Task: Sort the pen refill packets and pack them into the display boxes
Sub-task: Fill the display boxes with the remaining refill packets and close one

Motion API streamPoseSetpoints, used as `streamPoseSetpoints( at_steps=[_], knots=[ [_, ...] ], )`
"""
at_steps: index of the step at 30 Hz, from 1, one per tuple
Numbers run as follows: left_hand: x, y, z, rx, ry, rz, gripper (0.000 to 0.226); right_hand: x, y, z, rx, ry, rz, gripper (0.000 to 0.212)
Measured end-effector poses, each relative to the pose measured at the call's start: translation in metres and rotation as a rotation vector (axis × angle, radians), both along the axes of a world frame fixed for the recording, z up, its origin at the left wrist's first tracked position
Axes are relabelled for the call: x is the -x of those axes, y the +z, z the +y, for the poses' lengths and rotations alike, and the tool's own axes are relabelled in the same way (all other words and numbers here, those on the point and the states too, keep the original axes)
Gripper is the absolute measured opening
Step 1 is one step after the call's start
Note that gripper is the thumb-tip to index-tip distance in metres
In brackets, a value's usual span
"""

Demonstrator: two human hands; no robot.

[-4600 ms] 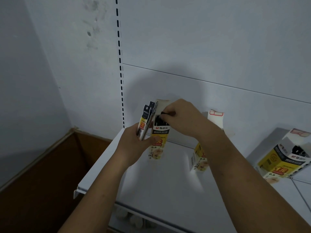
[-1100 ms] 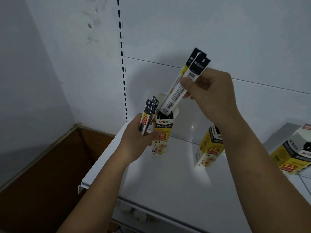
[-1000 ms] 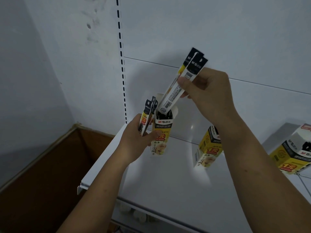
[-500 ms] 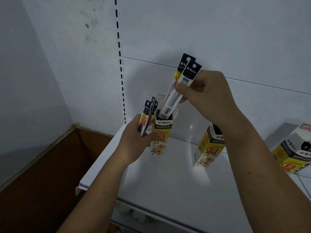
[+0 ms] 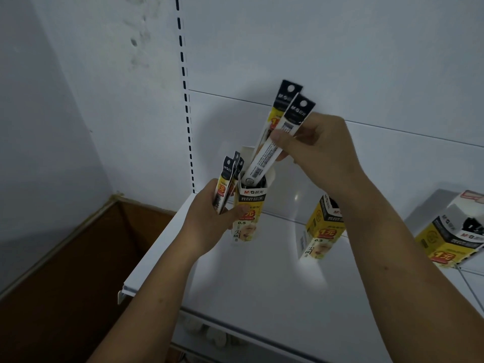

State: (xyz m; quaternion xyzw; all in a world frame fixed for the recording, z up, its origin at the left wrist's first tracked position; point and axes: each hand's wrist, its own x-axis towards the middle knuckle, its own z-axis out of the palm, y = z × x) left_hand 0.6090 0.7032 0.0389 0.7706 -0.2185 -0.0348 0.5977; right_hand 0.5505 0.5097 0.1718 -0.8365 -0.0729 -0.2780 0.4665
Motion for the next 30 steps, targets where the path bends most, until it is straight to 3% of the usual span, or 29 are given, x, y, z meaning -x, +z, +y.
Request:
streamPoseSetpoints(
  at_steps=[8, 18, 23, 26, 30],
  knots=[
    [0.000, 0.001, 0.001, -0.008, 0.017, -0.004, 0.030, 0.006, 0.012, -0.009, 0.019, 0.097, 0.023, 0.008],
    [0.000, 0.002, 0.000, -0.012, 0.012, -0.013, 0.030, 0.001, -0.009, 0.003, 0.158, 0.092, 0.051, 0.029],
    [0.000, 0.002, -0.001, -0.005, 0.010, -0.018, 0.030, -0.003, -0.012, 0.003, 0.148, 0.073, 0.077, 0.024],
    [0.001, 0.002, -0.004, -0.003, 0.009, -0.017, 0.030, -0.009, -0.025, 0.004, 0.208, 0.047, 0.177, 0.003],
    [0.001, 0.004, -0.003, 0.017, 0.004, -0.017, 0.029, -0.012, -0.031, 0.002, 0.218, -0.014, 0.174, 0.009]
  ],
)
